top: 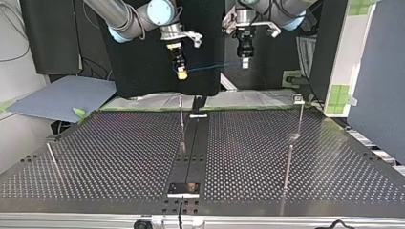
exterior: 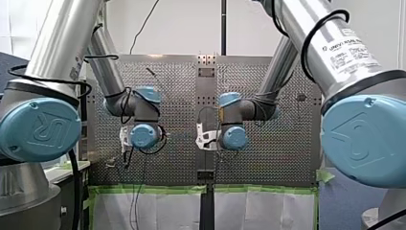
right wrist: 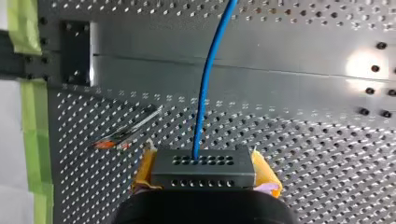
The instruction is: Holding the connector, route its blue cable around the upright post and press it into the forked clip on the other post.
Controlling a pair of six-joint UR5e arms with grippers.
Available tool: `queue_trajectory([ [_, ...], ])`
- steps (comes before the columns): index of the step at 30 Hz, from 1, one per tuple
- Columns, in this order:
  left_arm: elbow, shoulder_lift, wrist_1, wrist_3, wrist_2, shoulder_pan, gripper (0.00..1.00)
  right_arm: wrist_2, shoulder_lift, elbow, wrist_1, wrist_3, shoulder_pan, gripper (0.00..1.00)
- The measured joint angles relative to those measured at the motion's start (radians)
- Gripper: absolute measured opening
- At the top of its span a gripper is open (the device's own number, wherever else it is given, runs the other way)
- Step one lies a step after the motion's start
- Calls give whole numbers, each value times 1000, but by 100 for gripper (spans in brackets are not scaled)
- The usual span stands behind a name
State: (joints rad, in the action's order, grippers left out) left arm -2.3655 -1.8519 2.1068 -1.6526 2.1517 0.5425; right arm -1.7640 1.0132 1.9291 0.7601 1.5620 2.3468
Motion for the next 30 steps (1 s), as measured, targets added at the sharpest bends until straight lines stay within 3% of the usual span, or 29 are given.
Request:
queue_trajectory([
  [6,39,52,51,-5,41,-1,0,35,50,-33,-50,15,-11,0],
  [19,126,164,164,-97,44,-4,0,45,152,-130,-152,13,-27,0],
  [30,216,255,255,-120,74,-7,0,64,241,-199,-241,12,-46,0],
])
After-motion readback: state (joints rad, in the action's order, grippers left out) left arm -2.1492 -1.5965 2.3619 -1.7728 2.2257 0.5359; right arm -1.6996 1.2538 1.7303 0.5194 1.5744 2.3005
